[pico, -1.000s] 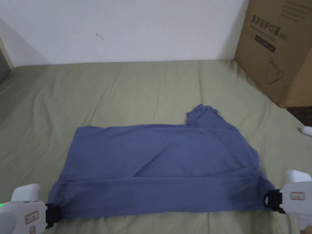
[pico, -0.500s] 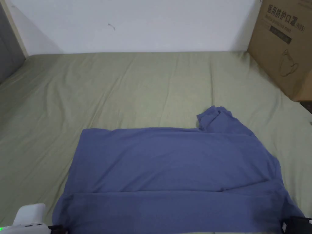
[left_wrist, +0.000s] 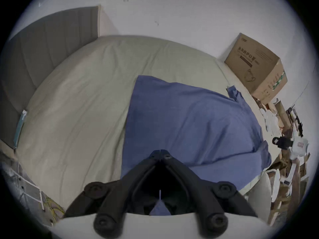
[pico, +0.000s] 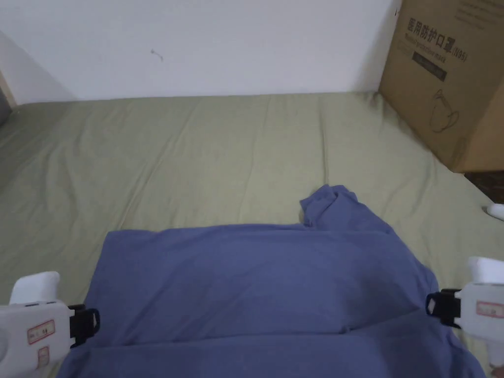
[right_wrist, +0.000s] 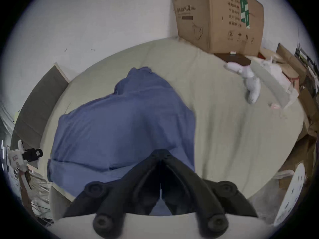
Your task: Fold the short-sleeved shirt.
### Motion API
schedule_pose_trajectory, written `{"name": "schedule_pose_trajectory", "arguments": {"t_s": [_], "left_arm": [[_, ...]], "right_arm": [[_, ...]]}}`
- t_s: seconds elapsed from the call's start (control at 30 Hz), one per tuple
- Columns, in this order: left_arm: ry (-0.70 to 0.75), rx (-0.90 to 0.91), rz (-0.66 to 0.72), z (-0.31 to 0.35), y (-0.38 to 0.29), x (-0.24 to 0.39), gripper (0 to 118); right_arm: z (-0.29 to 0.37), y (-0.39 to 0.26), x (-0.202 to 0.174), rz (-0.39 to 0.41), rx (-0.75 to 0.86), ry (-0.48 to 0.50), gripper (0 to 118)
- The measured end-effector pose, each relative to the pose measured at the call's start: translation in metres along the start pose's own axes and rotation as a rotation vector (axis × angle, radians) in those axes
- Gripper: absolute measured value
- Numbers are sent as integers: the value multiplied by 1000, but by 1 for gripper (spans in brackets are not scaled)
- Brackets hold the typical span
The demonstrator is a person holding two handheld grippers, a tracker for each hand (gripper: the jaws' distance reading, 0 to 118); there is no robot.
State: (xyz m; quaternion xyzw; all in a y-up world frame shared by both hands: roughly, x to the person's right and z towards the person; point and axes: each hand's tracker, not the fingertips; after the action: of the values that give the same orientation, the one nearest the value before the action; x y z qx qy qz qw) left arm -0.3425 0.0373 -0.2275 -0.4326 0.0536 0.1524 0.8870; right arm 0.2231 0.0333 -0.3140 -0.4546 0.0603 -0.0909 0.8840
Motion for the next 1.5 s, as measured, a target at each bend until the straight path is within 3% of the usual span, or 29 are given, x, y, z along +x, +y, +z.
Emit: {"name": "schedule_pose_trajectory", "arguments": {"t_s": [0.17, 0.23, 0.27, 0.3, 0.33, 0.37, 0.53, 0.6, 0.67, 0.7, 0.73, 0.77, 0.8, 0.83, 0.87, 0.9, 1.0, 1.17, 1.2, 1.27, 1.3, 1.37, 1.5], "left_arm": [[33, 7, -33, -20, 24, 13, 0], [31, 7, -36, -28, 37, 15, 0], [34, 8, -38, -33, 43, 17, 0], [37, 10, -39, -37, 48, 18, 0], [38, 12, -40, -43, 53, 18, 0], [40, 11, -37, -49, 57, 18, 0], [54, -29, -55, -71, 62, 20, 0], [61, -46, -77, -78, 61, 23, 0], [66, -63, -80, -85, 60, 20, 0], [63, -72, -77, -87, 60, 22, 0], [59, -79, -75, -89, 59, 21, 0], [58, -84, -72, -90, 58, 20, 0], [58, -84, -70, -91, 57, 20, 0], [58, -83, -68, -93, 58, 21, 0], [61, -86, -64, -94, 58, 20, 0], [62, -85, -61, -94, 58, 19, 0], [65, -84, -53, -93, 60, 18, 0], [88, -61, -54, -91, 79, 7, 2], [93, -62, -44, -93, 88, 3, 13], [103, -54, -23, -107, 111, -5, 95], [93, -51, -20, -115, 122, -9, 118], [98, -42, -19, -135, 154, -16, 109], [151, -80, -5, -170, 193, -23, 109]], "right_arm": [[-45, 44, -1, 3, -36, 24, 0], [-59, 81, -7, 27, 28, -12, 0], [-70, 104, -8, 47, 39, -16, 10], [-83, 125, -9, 58, 23, -15, 38], [-99, 146, -9, 69, 0, -16, 82], [-116, 164, -8, 79, -40, -13, 97], [-181, 203, 3, 55, -103, -51, 95], [-198, 202, 9, 24, -147, -61, 86], [-214, 193, 12, 34, -183, -82, 66], [-216, 190, 11, 55, -186, -103, 65], [-213, 188, 10, 85, -143, -85, 57], [-209, 188, 7, 94, -153, -82, 40], [-203, 189, 4, 165, -145, -82, 8], [-199, 190, 2, 232, -143, -95, 0], [-197, 191, 3, 266, -146, -87, 0], [-197, 193, 2, 202, -147, -81, 0], [-194, 194, 6, 166, -125, -59, 0], [-187, 197, 1, 185, -111, -63, 0], [-188, 197, 1, 190, -112, -64, 0], [-189, 198, 1, 176, -111, -59, 0], [-189, 199, 1, 175, -111, -58, 0], [-191, 197, 1, 174, -115, -57, 0], [-191, 198, 1, 175, -113, -54, 0]]}}
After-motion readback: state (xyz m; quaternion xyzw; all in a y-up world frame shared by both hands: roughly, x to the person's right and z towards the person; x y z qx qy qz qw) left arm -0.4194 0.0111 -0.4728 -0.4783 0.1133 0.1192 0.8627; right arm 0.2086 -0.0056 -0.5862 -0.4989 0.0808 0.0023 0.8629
